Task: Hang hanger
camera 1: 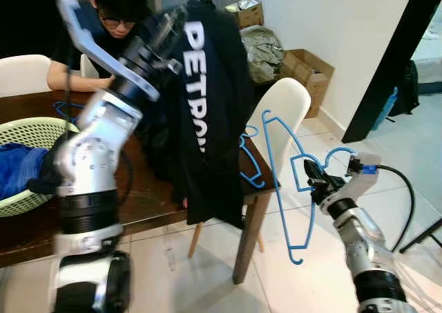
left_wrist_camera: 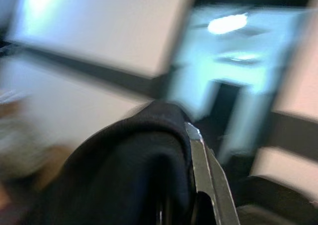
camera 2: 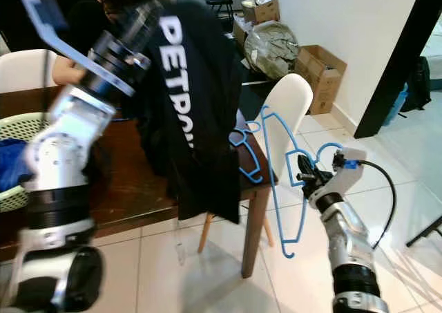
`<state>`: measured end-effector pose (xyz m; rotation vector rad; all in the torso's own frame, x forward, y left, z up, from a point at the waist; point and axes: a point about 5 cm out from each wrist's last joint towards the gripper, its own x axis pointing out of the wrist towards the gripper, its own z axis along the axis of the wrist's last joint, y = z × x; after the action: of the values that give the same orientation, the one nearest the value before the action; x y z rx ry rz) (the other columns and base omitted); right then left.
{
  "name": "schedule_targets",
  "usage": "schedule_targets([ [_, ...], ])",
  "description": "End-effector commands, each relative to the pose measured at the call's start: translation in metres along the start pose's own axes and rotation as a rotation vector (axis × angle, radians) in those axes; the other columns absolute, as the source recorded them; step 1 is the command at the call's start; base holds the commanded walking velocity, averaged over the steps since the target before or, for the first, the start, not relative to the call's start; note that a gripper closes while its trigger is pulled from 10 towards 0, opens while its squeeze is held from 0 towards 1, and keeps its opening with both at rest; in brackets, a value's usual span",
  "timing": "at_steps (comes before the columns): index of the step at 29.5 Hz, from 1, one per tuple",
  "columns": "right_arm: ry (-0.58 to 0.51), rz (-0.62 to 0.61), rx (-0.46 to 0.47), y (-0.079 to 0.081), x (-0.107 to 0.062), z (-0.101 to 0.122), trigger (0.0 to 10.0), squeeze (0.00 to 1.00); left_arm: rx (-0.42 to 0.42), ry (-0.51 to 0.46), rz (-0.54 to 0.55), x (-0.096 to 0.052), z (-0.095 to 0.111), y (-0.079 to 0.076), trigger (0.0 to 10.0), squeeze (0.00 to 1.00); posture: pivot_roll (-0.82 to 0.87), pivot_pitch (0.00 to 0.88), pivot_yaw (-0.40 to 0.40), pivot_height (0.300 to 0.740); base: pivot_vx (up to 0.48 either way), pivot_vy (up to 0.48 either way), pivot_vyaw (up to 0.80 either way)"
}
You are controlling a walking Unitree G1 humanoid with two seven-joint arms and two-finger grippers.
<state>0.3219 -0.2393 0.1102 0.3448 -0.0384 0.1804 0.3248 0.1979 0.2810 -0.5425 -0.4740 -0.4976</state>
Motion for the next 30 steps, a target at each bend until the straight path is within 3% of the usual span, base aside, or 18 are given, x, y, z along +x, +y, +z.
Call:
schedule_targets([
  [1, 0.0, 0.008, -0.002, 0.002, 0.001, 0.001, 10.0, 0.0, 0.041, 0.049, 0.11, -0.015, -0.007, 0.02, 0.0, 0.0, 0.0, 0.0, -0.004, 0.74, 0.0, 0.0, 0.0],
  [4, 0.015, 0.018, -0.005, 0.002, 0.003, 0.001, 10.0, 0.0, 0.233, 0.204, 0.501, -0.094, -0.021, 0.076, 0.0, 0.0, 0.02, 0.0, -0.027, 0.74, 0.0, 0.0, 0.0],
  [5, 0.015, 0.018, -0.005, 0.002, 0.003, 0.001, 10.0, 0.0, 0.233, 0.204, 0.501, -0.094, -0.021, 0.076, 0.0, 0.0, 0.02, 0.0, -0.027, 0.74, 0.0, 0.0, 0.0],
  [6, 0.021, 0.023, -0.007, 0.002, 0.004, 0.001, 10.0, 0.0, 0.285, 0.238, 0.649, -0.125, -0.02, 0.092, 0.0, 0.0, 0.03, 0.0, -0.034, 0.74, 0.0, 0.0, 0.0],
  [7, 0.021, 0.023, -0.007, 0.002, 0.004, 0.001, 10.0, 0.0, 0.285, 0.238, 0.649, -0.125, -0.02, 0.092, 0.0, 0.0, 0.03, 0.0, -0.034, 0.74, 0.0, 0.0, 0.0],
  [8, 0.025, 0.025, -0.007, 0.003, 0.004, 0.001, 10.0, 0.0, 0.313, 0.255, 0.735, -0.143, -0.018, 0.1, 0.0, 0.0, 0.03, 0.0, -0.035, 0.74, 0.0, 0.0, 0.0],
  [9, 0.025, 0.025, -0.007, 0.003, 0.004, 0.001, 10.0, 0.0, 0.313, 0.255, 0.735, -0.143, -0.018, 0.1, 0.0, 0.0, 0.03, 0.0, -0.035, 0.74, 0.0, 0.0, 0.0],
  [10, 0.028, 0.027, -0.008, 0.003, 0.005, 0.001, 10.0, 0.0, 0.331, 0.268, 0.815, -0.158, -0.015, 0.108, 0.0, 0.0, 0.03, 0.0, -0.041, 0.74, 0.0, 0.0, 0.0],
  [11, 0.028, 0.027, -0.008, 0.003, 0.005, 0.001, 10.0, 0.0, 0.331, 0.268, 0.815, -0.158, -0.015, 0.108, 0.0, 0.0, 0.03, 0.0, -0.041, 0.74, 0.0, 0.0, 0.0],
  [13, 0.037, 0.033, -0.014, 0.003, 0.006, 0.0, 10.0, 0.0, 0.328, 0.244, 0.975, -0.187, -0.01, 0.123, 0.0, 0.0, 0.03, 0.0, -0.044, 0.74, 0.0, 0.0, 0.0],
  [22, 0.051, 0.039, -0.024, 0.003, 0.005, -0.002, 10.0, 0.0, 0.313, 0.237, 1.003, -0.189, -0.014, 0.128, 0.0, 0.0, 0.02, 0.0, -0.043, 0.74, 0.0, 0.0, 0.0],
  [23, 0.057, 0.04, -0.028, 0.002, 0.004, -0.003, 10.0, 0.0, 0.317, 0.238, 0.93, -0.175, -0.019, 0.122, 0.9, 0.0, 0.01, 0.0, -0.04, 0.74, 0.0, 0.0, 0.0],
  [24, 0.059, 0.039, -0.029, 0.001, 0.003, -0.004, 10.0, 0.0, 0.305, 0.206, 0.807, -0.15, -0.021, 0.107, 0.8, 0.0, 0.01, 0.0, -0.039, 0.74, 0.0, 0.0, 0.0],
  [25, 0.059, 0.039, -0.029, 0.001, 0.003, -0.004, 10.0, 0.0, 0.305, 0.206, 0.807, -0.15, -0.021, 0.107, 0.8, 0.0, 0.01, 0.0, -0.039, 0.74, 0.0, 0.0, 0.0],
  [26, 0.06, 0.039, -0.03, 0.0, 0.002, -0.004, 10.0, 0.0, 0.297, 0.18, 0.723, -0.133, -0.021, 0.095, 0.8, 0.0, 0.01, 0.0, -0.039, 0.74, 0.0, 0.0, 0.0],
  [27, 0.059, 0.037, -0.028, 0.0, 0.002, -0.004, 10.0, 0.0, 0.295, 0.13, 0.593, -0.108, -0.015, 0.076, 0.0, 0.0, 0.01, 0.0, -0.044, 0.74, 0.0, 0.0, 0.0],
  [29, 0.059, 0.037, -0.028, 0.0, 0.002, -0.004, 10.0, 0.0, 0.295, 0.13, 0.593, -0.108, -0.015, 0.076, 0.0, 0.0, 0.01, 0.0, -0.044, 0.74, 0.0, 0.0, 0.0],
  [30, 0.061, 0.037, -0.021, 0.0, 0.002, -0.004, 10.0, 0.0, 0.308, 0.012, 0.357, -0.061, 0.008, 0.034, 0.0, 0.0, 0.02, 0.0, -0.048, 0.74, 0.48, 0.0, 0.0],
])
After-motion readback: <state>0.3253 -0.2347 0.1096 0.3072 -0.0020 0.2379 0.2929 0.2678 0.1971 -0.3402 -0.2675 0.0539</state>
